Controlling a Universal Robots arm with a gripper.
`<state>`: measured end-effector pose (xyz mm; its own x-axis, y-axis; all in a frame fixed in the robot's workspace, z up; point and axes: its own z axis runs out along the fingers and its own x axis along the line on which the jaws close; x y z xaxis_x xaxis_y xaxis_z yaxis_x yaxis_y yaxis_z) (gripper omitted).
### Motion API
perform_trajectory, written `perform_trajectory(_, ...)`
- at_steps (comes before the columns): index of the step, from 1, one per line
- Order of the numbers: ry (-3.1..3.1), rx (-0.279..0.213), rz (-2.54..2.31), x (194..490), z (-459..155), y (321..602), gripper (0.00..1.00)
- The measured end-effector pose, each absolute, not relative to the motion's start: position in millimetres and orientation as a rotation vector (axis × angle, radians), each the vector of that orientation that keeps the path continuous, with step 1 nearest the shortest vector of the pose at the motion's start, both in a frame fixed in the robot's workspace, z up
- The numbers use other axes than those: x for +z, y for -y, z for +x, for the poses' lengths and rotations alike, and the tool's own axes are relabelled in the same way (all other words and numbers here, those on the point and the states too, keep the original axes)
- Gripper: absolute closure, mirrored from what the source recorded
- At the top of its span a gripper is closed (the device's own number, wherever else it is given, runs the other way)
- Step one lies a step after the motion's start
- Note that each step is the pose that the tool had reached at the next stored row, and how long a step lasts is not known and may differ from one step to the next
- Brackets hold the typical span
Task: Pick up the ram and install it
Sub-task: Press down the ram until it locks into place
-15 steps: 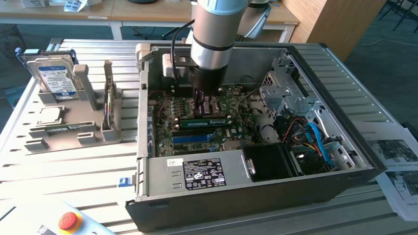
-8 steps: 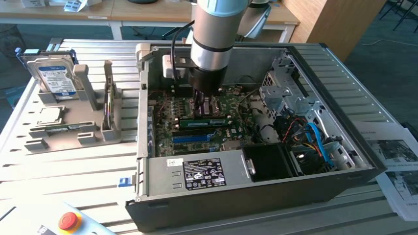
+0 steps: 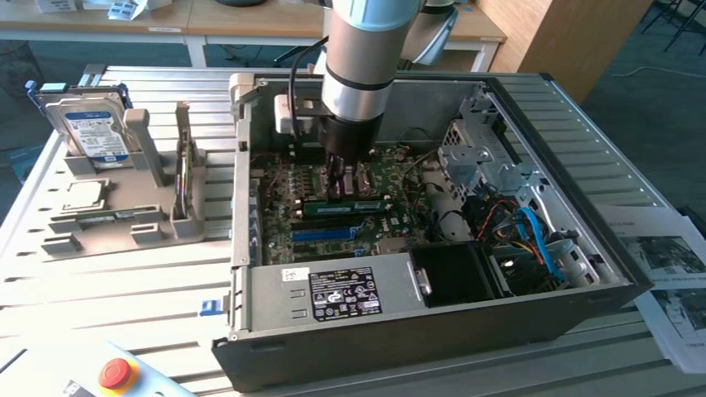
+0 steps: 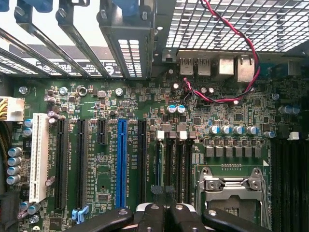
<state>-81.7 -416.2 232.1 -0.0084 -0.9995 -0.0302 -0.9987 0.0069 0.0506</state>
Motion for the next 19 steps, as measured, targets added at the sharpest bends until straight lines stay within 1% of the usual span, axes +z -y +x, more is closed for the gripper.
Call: perform_trajectory(19, 2.219, -0.09, 2.202, 227.9, -81.6, 416.2, 0.9)
